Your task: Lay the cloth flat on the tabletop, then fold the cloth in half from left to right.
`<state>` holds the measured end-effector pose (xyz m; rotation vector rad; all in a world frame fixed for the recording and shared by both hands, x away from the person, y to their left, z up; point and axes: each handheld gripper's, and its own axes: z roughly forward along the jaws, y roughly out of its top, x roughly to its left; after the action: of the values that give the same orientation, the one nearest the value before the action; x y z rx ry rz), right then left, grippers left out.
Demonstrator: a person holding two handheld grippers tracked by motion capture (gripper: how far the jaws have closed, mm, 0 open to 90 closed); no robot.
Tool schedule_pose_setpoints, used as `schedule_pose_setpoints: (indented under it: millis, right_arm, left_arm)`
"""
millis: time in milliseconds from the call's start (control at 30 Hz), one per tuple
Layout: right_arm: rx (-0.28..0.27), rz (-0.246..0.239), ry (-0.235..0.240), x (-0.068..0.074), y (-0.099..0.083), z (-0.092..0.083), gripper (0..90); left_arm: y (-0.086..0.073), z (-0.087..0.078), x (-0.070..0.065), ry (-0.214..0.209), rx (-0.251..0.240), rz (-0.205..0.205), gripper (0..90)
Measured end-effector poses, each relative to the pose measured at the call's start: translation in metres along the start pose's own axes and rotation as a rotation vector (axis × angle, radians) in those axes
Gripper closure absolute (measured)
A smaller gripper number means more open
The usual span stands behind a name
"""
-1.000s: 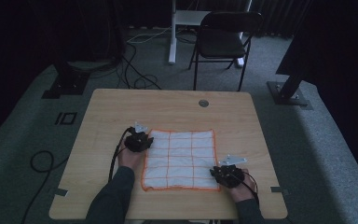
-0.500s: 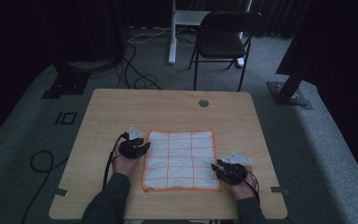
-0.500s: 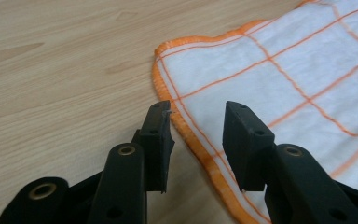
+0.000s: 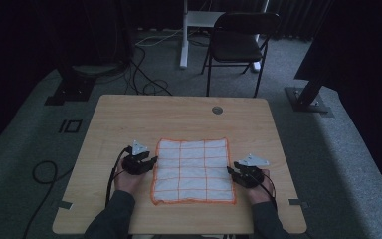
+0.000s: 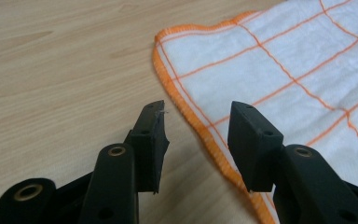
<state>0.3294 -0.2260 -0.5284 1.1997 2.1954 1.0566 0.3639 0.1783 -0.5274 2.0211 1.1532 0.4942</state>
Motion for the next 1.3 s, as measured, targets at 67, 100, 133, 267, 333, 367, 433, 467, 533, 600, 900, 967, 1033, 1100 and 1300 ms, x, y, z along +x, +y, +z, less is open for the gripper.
schedule_pose_setpoints:
  millis: [67, 100, 133, 267, 333, 367, 433, 467, 533, 600, 900, 967, 1033, 1100, 1300]
  right_arm:
    - [-0.005, 0.004, -0.002, -0.002, 0.002, 0.001, 61.8]
    - [-0.007, 0.004, -0.001, -0.003, 0.003, 0.001, 61.7]
    - [-0.006, 0.009, -0.002, -0.004, 0.004, 0.002, 61.3]
    - [-0.007, 0.007, 0.005, -0.005, 0.007, 0.004, 60.9]
    - [-0.005, 0.003, 0.005, -0.005, 0.007, 0.005, 60.9]
    - [-0.002, 0.002, 0.003, -0.005, 0.007, 0.005, 60.8]
    - [0.002, 0.001, 0.002, -0.005, 0.006, 0.005, 60.8]
    - [0.0, 0.0, 0.002, -0.005, 0.006, 0.005, 60.9]
    - [-0.004, 0.002, 0.0, -0.006, 0.007, 0.005, 60.8]
    - [-0.005, 0.002, -0.002, -0.006, 0.007, 0.005, 60.7]
    - [-0.007, 0.007, -0.008, -0.007, 0.006, 0.006, 59.8]
    - [-0.004, 0.008, -0.006, -0.006, 0.005, 0.008, 59.5]
    - [-0.001, 0.007, -0.004, -0.006, 0.005, 0.008, 59.3]
    - [0.0, 0.005, -0.004, -0.005, 0.005, 0.009, 59.3]
    - [-0.002, -0.005, -0.011, -0.003, 0.005, 0.009, 59.3]
  left_arm:
    - [-0.001, -0.003, -0.001, -0.004, 0.0, 0.002, 57.0]
    - [-0.002, -0.004, -0.001, -0.004, -0.004, 0.001, 56.8]
    - [-0.002, -0.006, -0.002, -0.006, -0.004, 0.003, 56.7]
    - [-0.004, -0.009, -0.004, -0.009, -0.009, 0.01, 56.1]
    - [-0.005, -0.009, -0.003, -0.01, -0.004, 0.004, 56.0]
    - [-0.005, -0.009, -0.004, -0.011, -0.002, 0.002, 55.9]
    - [-0.005, -0.009, -0.005, -0.017, 0.001, 0.001, 55.6]
    - [-0.005, -0.01, -0.006, -0.02, 0.003, 0.001, 55.3]
    - [-0.005, -0.01, -0.009, -0.025, 0.009, 0.004, 54.7]
    - [-0.005, -0.011, -0.013, -0.033, 0.01, 0.008, 53.8]
    - [-0.008, -0.011, -0.023, -0.029, 0.017, 0.007, 52.9]
    - [-0.009, -0.009, -0.024, -0.018, 0.023, -0.001, 52.7]
    - [-0.01, -0.006, -0.024, -0.005, 0.039, -0.005, 52.7]
    - [-0.011, -0.003, -0.023, 0.005, 0.052, -0.011, 52.6]
    - [-0.013, 0.005, -0.023, 0.007, 0.059, -0.036, 53.5]
